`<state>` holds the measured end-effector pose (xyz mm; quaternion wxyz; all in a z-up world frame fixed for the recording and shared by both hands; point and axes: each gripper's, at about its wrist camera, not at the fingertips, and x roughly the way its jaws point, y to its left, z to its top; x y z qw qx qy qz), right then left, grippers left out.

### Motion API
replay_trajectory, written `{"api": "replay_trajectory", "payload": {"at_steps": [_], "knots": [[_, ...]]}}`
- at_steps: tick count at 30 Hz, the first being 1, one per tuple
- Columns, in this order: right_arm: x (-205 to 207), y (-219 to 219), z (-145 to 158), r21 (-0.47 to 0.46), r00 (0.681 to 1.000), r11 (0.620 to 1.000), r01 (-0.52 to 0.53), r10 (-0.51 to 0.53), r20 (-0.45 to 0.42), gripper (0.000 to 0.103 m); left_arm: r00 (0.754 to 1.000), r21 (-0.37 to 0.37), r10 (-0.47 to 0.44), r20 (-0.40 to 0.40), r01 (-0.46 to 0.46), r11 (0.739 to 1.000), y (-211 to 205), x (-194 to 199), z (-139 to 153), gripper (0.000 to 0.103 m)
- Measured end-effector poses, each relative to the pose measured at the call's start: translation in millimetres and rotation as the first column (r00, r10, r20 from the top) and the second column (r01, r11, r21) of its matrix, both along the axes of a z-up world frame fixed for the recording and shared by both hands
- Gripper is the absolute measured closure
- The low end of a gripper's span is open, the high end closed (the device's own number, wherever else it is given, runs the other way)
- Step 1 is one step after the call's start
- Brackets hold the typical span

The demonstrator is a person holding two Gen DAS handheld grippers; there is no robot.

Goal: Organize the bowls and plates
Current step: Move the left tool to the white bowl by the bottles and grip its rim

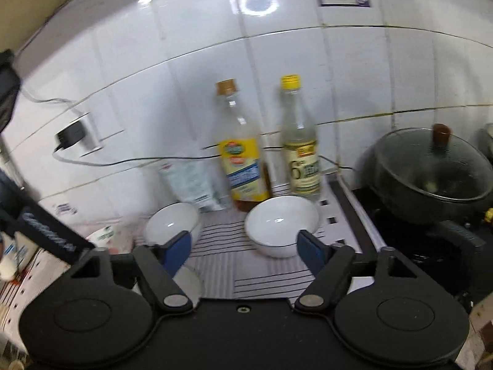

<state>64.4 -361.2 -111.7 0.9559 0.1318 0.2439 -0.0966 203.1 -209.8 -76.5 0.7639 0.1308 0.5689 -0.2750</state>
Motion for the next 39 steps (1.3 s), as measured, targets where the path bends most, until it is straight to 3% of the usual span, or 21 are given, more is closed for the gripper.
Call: {"api": "replay_trajectory", "payload": {"at_steps": [6, 9, 17, 19, 22, 24, 27, 33, 37, 39], "knots": [[13.4, -18.1, -19.9, 0.068, 0.997, 0.995, 0.077, -0.078, 0.002, 0.028, 0.998, 0.02, -0.046, 0.036, 0.045, 0.999, -27.7, 16.7, 1.7, 0.06], [24.9, -27.5, -36.4, 0.12, 0.992, 0.984, 0.128, -0.126, -0.026, 0.04, 0.996, -0.005, -0.082, -0.024, 0.081, 0.997, -43.8, 29.4, -0.7, 0.06], [57.5, -56.5, -71.0, 0.259, 0.977, 0.942, 0.212, -0.204, -0.058, 0.041, 0.99, 0.018, -0.139, 0.016, 0.138, 0.99, -85.1, 62.1, -17.5, 0.06], [69.4, -58.8, -77.0, 0.231, 0.971, 0.943, 0.238, -0.228, -0.07, 0.042, 0.991, 0.028, -0.129, 0.047, 0.127, 0.991, -92.1, 72.8, -30.9, 0.057], [88.7, -63.4, -88.3, 0.209, 0.96, 0.937, 0.279, -0.268, -0.078, 0.046, 0.979, 0.069, -0.132, 0.154, 0.123, 0.99, -104.0, 84.3, -50.7, 0.049], [101.0, -65.5, -95.6, 0.193, 0.952, 0.933, 0.305, -0.293, -0.087, 0.049, 0.982, 0.064, -0.115, 0.149, 0.106, 0.992, -110.1, 98.2, -67.9, 0.047], [116.5, -66.0, -101.1, 0.113, 0.931, 0.93, 0.351, -0.334, -0.144, 0.069, 0.99, 0.069, -0.071, 0.123, 0.063, 0.996, -115.2, 117.0, -89.6, 0.047], [115.1, -67.6, -102.3, 0.115, 0.933, 0.931, 0.347, -0.33, -0.141, 0.081, 0.995, -0.011, -0.079, 0.061, 0.08, 0.997, -117.9, 125.8, -113.9, 0.069], [115.9, -71.3, -104.6, 0.156, 0.932, 0.924, 0.349, -0.326, -0.156, 0.087, 0.995, -0.065, -0.099, 0.033, 0.101, 0.993, -119.6, 123.0, -124.8, 0.092], [120.1, -71.2, -105.6, 0.136, 0.925, 0.923, 0.36, -0.333, -0.186, 0.085, 0.996, -0.128, -0.082, 0.031, 0.085, 0.988, -115.4, 121.8, -122.8, 0.092]]}}
